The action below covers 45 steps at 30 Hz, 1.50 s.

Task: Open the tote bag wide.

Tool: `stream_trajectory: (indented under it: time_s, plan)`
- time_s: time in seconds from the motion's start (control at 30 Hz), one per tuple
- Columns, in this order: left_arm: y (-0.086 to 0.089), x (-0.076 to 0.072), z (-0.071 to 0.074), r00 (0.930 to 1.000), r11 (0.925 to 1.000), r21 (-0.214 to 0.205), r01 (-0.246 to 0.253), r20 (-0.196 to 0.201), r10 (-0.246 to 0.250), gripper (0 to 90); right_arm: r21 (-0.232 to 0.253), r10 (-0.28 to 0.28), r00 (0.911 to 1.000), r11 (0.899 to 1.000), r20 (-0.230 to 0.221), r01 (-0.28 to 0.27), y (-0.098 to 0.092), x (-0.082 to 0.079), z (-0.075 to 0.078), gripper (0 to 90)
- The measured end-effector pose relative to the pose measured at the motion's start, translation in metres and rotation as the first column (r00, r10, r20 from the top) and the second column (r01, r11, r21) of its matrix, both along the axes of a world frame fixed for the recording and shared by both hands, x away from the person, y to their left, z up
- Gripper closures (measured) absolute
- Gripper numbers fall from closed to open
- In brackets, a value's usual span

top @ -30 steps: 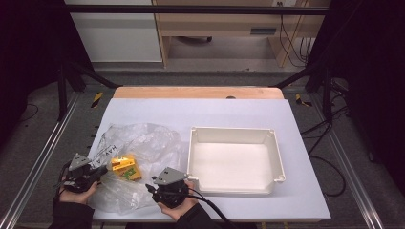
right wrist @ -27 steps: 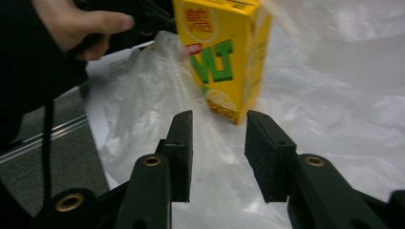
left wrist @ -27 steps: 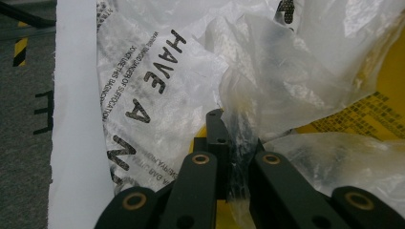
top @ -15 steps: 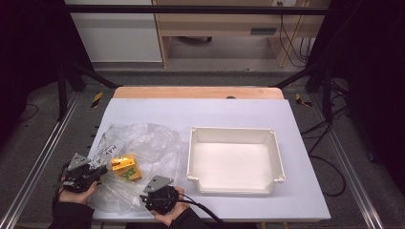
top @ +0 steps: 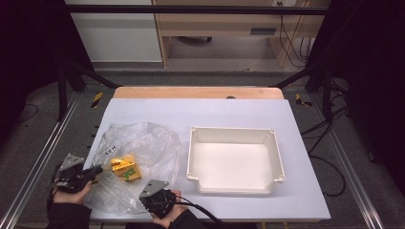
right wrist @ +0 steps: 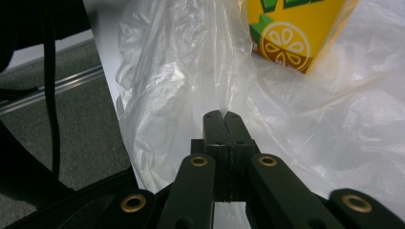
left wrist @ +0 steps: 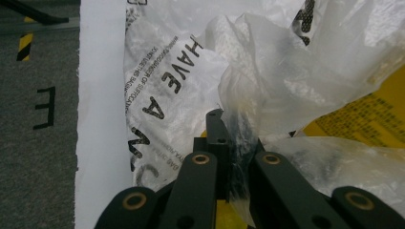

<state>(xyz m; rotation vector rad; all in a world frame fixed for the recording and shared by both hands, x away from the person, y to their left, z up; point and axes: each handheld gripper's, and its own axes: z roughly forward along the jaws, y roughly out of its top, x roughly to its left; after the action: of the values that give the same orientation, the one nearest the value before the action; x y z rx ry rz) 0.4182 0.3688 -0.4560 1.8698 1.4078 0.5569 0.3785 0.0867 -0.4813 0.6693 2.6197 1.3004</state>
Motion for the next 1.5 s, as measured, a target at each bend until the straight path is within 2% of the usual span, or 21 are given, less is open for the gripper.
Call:
stream_trajectory:
  time_s: [0.2,0.3,0.43,0.5,0.53,0.67,0.77,0.8,0.93,1.0,1.03,1.1,1.23,1.27,1.3,1.33,1.37,1.4,1.43,1.47,1.5]
  plan:
    - [-0.003,0.005,-0.009,0.9979,0.9993,0.037,0.006,-0.065,-0.004,89.5,-0.019,0.000,0.9999,1.000,-0.015,0.000,0.001,0.001,-0.007,90.0]
    - [-0.003,0.006,-0.011,0.9972,0.9992,0.039,0.005,-0.074,-0.002,89.5,-0.018,-0.001,0.9999,1.000,-0.016,0.000,0.001,0.001,-0.007,90.0]
    - [-0.004,0.007,-0.014,0.9964,0.9988,0.047,0.010,-0.084,-0.006,89.4,-0.014,-0.008,0.9999,1.000,-0.007,0.008,0.000,0.000,-0.006,81.9]
    - [-0.005,0.007,-0.014,0.9963,0.9986,0.051,0.015,-0.085,-0.011,89.4,0.009,-0.020,0.9998,1.000,0.007,0.020,-0.004,0.001,-0.003,77.1]
    - [-0.005,0.008,-0.014,0.9961,0.9986,0.051,0.017,-0.087,-0.013,89.4,0.042,-0.031,0.9995,0.999,0.007,0.030,-0.009,0.002,0.002,72.4]
    - [-0.005,0.008,-0.014,0.9959,0.9986,0.051,0.017,-0.089,-0.013,89.4,0.094,-0.038,0.9992,0.995,0.012,0.037,-0.015,0.001,0.012,67.4]
    - [-0.005,0.008,-0.014,0.9957,0.9984,0.054,0.018,-0.092,-0.013,89.4,0.130,-0.010,0.9999,0.992,0.005,0.010,-0.016,-0.003,0.019,62.3]
    - [-0.005,0.008,-0.014,0.9956,0.9984,0.054,0.019,-0.092,-0.014,89.4,0.120,0.009,0.9999,0.993,-0.006,-0.008,-0.013,-0.006,0.017,59.3]
    - [-0.005,0.008,-0.014,0.9958,0.9985,0.051,0.018,-0.090,-0.013,89.4,0.073,0.014,0.9995,0.997,-0.028,-0.012,-0.007,-0.005,0.005,61.9]
    - [-0.005,0.008,-0.015,0.9961,0.9987,0.048,0.016,-0.088,-0.012,89.3,0.037,0.014,0.9993,0.999,-0.036,-0.012,-0.006,-0.004,-0.003,72.0]
    - [-0.005,0.008,-0.015,0.9961,0.9987,0.048,0.016,-0.088,-0.012,89.2,0.037,0.014,0.9993,0.999,-0.036,-0.012,-0.006,-0.004,-0.003,72.0]
    - [-0.005,0.008,-0.014,0.9963,0.9987,0.048,0.015,-0.085,-0.011,88.8,0.012,0.004,0.9995,1.000,-0.032,-0.004,-0.005,-0.004,-0.007,79.4]
    - [-0.004,0.005,-0.009,0.9987,0.9995,0.028,0.013,-0.050,-0.012,80.4,0.012,-0.005,0.9998,1.000,-0.018,0.006,-0.006,-0.003,-0.010,87.9]
    - [-0.003,0.003,-0.005,0.9997,0.9999,0.012,0.004,-0.024,-0.004,72.5,0.010,-0.006,0.9998,1.000,-0.016,0.006,-0.006,-0.003,-0.010,87.7]
    - [-0.003,0.003,-0.005,0.9997,0.9999,0.012,0.004,-0.024,-0.004,66.8,0.010,-0.006,0.9998,1.000,-0.016,0.006,-0.006,-0.003,-0.010,87.7]
    - [0.000,-0.001,0.001,0.9999,0.9999,-0.015,-0.005,0.014,0.005,61.1,0.012,-0.007,0.9999,1.000,-0.015,0.007,-0.006,-0.004,-0.010,86.7]
    - [0.000,-0.001,0.001,0.9999,0.9999,-0.015,-0.005,0.014,0.005,57.0,0.012,-0.007,0.9999,1.000,-0.015,0.007,-0.006,-0.004,-0.010,86.7]
    - [0.001,-0.006,0.008,0.9982,0.9991,-0.041,-0.011,0.058,0.013,51.9,0.016,-0.007,0.9999,1.000,-0.012,0.007,-0.006,-0.004,-0.009,85.3]
    - [0.001,-0.006,0.008,0.9982,0.9991,-0.041,-0.011,0.058,0.013,49.5,0.017,-0.009,0.9999,1.000,-0.010,0.009,-0.006,-0.004,-0.009,84.3]
    - [0.002,-0.010,0.014,0.9956,0.9982,-0.060,-0.004,0.094,0.009,46.4,0.028,-0.007,0.9999,1.000,-0.008,0.008,-0.007,-0.004,-0.008,83.0]
    - [0.002,-0.010,0.014,0.9956,0.9982,-0.060,-0.004,0.094,0.009,44.7,0.028,-0.007,0.9999,1.000,-0.008,0.008,-0.007,-0.004,-0.008,83.0]
